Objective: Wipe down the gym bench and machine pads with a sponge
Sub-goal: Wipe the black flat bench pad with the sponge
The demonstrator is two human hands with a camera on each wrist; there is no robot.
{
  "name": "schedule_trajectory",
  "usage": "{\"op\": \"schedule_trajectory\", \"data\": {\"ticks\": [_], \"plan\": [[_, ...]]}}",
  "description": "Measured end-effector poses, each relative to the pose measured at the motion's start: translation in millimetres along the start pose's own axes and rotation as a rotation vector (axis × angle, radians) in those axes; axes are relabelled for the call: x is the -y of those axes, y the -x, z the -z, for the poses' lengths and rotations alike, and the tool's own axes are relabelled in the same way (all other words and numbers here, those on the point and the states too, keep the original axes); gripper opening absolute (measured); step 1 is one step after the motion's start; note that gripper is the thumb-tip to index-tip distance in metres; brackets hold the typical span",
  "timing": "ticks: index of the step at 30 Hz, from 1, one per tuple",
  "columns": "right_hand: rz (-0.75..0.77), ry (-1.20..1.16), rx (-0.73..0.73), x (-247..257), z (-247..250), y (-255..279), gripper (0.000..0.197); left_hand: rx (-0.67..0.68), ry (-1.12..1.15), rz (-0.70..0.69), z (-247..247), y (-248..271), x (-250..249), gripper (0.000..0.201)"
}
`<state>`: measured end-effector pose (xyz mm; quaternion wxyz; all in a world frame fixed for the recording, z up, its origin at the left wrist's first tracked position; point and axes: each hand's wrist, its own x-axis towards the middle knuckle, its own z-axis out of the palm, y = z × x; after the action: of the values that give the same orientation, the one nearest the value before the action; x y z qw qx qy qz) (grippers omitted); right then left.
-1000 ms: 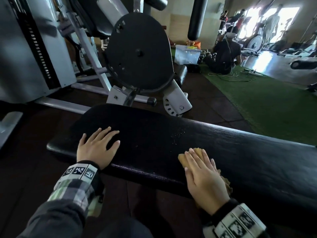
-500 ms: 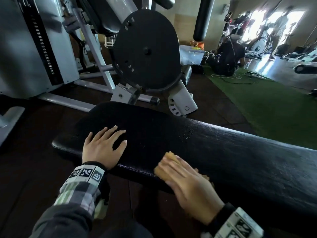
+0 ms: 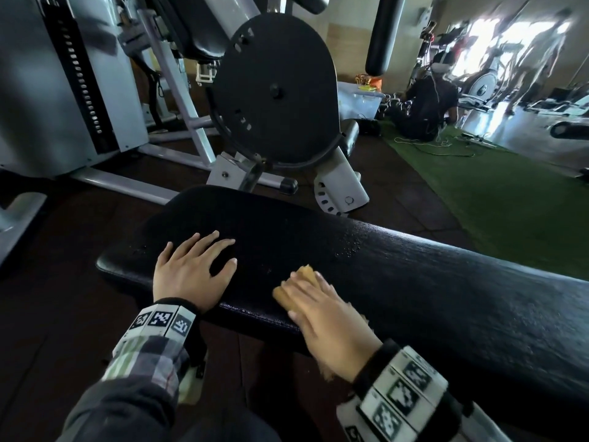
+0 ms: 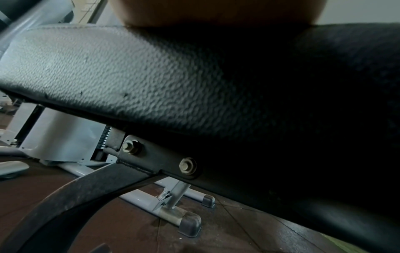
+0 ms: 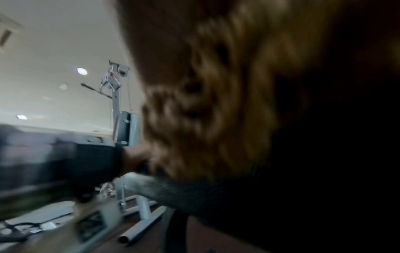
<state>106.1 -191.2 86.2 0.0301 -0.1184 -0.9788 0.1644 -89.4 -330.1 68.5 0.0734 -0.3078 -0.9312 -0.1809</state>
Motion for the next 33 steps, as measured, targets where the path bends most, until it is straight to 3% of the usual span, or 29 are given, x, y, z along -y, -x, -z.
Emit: {"op": "schedule_trajectory", "data": {"ticks": [5,8,11,14,18,24,27,33], "plan": [[0.006,-0.059,0.023,-29,8,30,0.068,-0.013,0.005,-0.001,-1,0,0,0.047],[-0.087,0.022,0.044,-43,26,18,0.059,-0.020,0.012,0.005,0,0,-1,0.046],[-0.199,0.143,0.163,-38,36,-8,0.052,-0.022,0.013,0.009,0,0,-1,0.046],[-0.160,0.186,0.274,-12,39,-25,0.060,-0.018,0.014,0.011,0,0,-1,0.046],[-0.021,0.100,0.301,-10,26,-15,0.059,-0.022,0.019,0.010,-1,0,-1,0.045],[-0.071,0.137,0.319,-39,40,20,0.065,-0.024,0.013,0.010,-1,0,-1,0.046],[-0.137,0.122,0.402,-37,48,27,0.063,-0.020,0.010,0.012,-1,0,-1,0.046],[-0.091,0.228,0.529,-11,47,-23,0.070,-0.020,0.012,0.021,0,0,-2,0.045]]}}
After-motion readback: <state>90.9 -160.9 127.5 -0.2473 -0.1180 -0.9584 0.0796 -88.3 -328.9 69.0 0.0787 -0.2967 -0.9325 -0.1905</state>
